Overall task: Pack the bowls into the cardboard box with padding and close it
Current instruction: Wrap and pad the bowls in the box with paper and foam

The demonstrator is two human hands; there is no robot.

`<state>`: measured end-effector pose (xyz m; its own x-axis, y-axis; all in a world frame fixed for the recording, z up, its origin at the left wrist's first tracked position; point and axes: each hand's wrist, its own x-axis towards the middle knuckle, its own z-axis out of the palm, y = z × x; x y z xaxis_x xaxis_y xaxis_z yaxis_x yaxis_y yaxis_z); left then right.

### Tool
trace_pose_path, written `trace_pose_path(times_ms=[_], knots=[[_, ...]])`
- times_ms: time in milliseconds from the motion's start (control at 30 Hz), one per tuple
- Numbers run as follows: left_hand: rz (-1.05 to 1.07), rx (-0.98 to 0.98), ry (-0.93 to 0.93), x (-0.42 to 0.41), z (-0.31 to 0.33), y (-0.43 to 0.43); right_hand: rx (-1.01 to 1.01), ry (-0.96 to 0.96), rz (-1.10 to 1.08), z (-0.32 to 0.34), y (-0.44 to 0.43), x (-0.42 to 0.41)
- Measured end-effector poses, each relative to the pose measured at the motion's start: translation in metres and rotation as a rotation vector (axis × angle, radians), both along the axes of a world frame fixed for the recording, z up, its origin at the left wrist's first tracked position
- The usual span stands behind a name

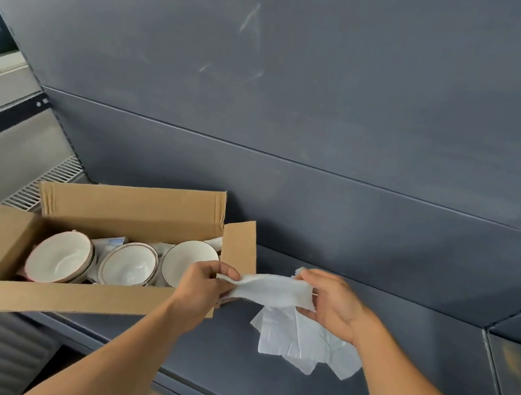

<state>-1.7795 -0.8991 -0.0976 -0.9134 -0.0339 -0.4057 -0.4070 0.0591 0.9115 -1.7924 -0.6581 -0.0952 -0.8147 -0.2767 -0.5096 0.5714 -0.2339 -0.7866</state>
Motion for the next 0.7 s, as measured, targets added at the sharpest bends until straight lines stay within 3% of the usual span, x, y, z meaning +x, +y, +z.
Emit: trace_pose_path(times_ms=[200,367,433,567,700], knots=[[0.001,0.064,-0.073,0.001,0.003,-0.018,0.242,0.108,0.011,-0.008,-0.021,-0.010],[-0.129,0.313,-0.165,0.002,0.013,-0.038,0.430,0.249,0.029,0.001,-0.036,-0.015],[-0.159,0.241,-0.161,0.003,0.016,-0.042,0.494,0.301,0.049,0.004,-0.044,-0.018],[-0.246,-0.193,-0.079,0.001,0.015,-0.048,0.586,0.397,0.138,0.011,-0.068,-0.023],[-0.332,-0.037,-0.190,0.004,0.023,-0.058,0.594,0.446,0.234,0.022,-0.093,-0.027]])
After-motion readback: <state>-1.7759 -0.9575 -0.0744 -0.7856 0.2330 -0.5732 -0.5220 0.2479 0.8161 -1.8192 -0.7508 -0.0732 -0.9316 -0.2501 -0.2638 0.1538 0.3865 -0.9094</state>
